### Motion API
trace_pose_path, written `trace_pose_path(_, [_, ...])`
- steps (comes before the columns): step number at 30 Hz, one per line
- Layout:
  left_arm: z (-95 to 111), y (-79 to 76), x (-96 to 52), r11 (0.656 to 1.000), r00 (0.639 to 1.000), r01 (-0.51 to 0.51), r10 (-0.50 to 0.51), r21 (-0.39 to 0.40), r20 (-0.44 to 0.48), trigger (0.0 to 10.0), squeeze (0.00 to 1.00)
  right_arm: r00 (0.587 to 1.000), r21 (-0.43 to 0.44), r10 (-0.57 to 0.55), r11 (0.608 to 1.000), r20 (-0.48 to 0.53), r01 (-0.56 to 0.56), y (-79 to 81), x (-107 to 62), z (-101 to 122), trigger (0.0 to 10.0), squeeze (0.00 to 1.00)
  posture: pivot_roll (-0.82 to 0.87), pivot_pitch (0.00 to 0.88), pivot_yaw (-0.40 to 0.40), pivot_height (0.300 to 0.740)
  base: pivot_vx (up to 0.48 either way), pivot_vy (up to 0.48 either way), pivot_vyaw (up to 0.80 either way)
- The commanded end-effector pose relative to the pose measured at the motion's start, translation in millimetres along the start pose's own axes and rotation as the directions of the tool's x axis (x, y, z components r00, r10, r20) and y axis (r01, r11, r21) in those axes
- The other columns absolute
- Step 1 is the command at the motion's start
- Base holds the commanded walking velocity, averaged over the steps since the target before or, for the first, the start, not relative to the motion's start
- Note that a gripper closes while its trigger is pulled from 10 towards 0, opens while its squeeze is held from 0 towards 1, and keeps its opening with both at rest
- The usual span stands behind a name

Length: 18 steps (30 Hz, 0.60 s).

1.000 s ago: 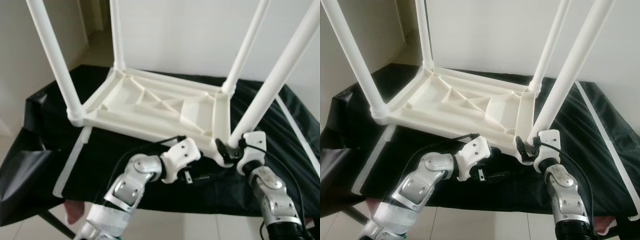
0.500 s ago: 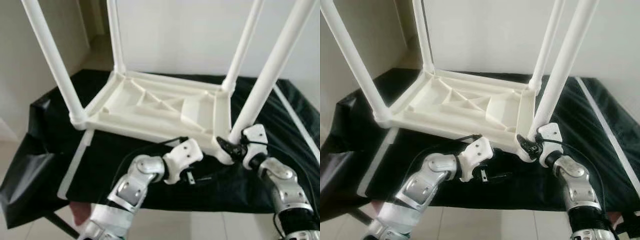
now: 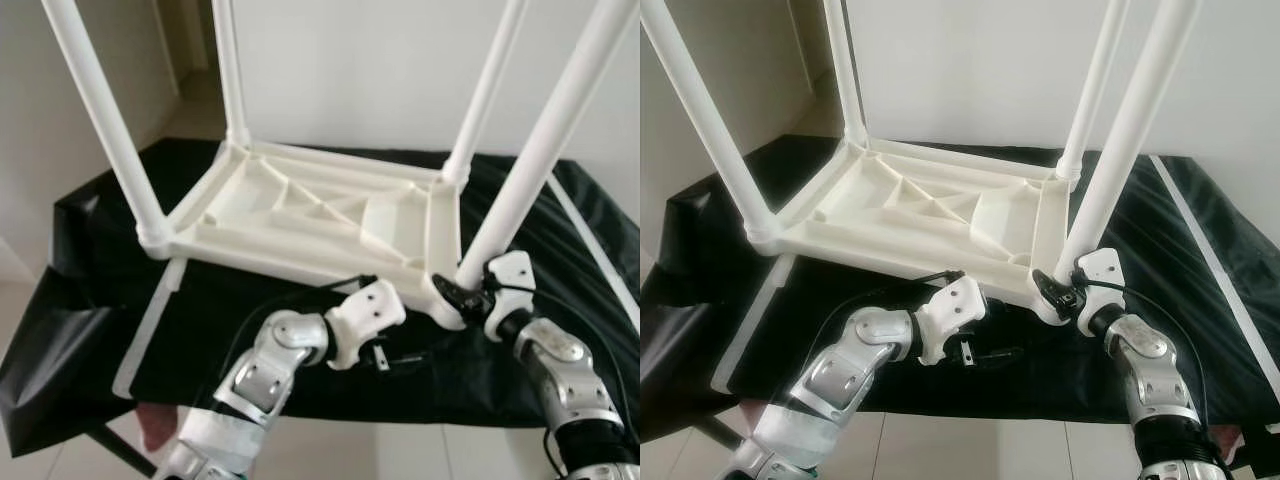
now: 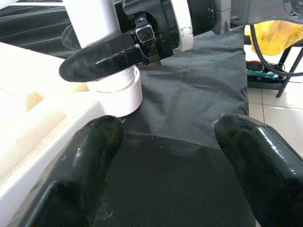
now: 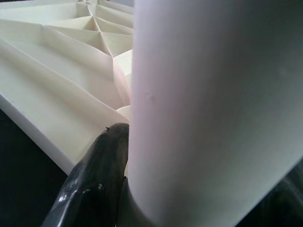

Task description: Building children table

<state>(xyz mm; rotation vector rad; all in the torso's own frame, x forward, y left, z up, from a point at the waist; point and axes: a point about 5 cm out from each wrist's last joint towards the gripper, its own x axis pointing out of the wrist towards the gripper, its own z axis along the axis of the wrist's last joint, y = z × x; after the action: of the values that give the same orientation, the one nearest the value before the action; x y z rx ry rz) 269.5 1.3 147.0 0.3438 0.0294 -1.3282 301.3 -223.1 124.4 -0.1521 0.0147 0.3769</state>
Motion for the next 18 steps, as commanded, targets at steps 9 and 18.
trace_pose_path(9, [-3, 6.8, -1.6, 0.994, 0.994, -0.113, 0.113, -0.005, -0.011, 10.0, 0.0, 0.961, 0.05, -0.272, 0.96, -0.046, 0.274, 5.8, -6.1, -6, 10.0, 0.0, -0.02, 0.0, -0.037, 0.74, 0.0, 0.0, 0.0])
trace_pose_path(18, [-1, 8.0, -1.5, 0.992, 0.992, -0.127, 0.127, -0.014, 0.0, 10.0, 0.0, 0.869, 0.109, -0.483, 0.863, -0.108, 0.494, 20.5, -10.8, -11, 10.0, 0.0, -0.01, 0.0, -0.038, 0.74, 0.0, 0.0, 0.0])
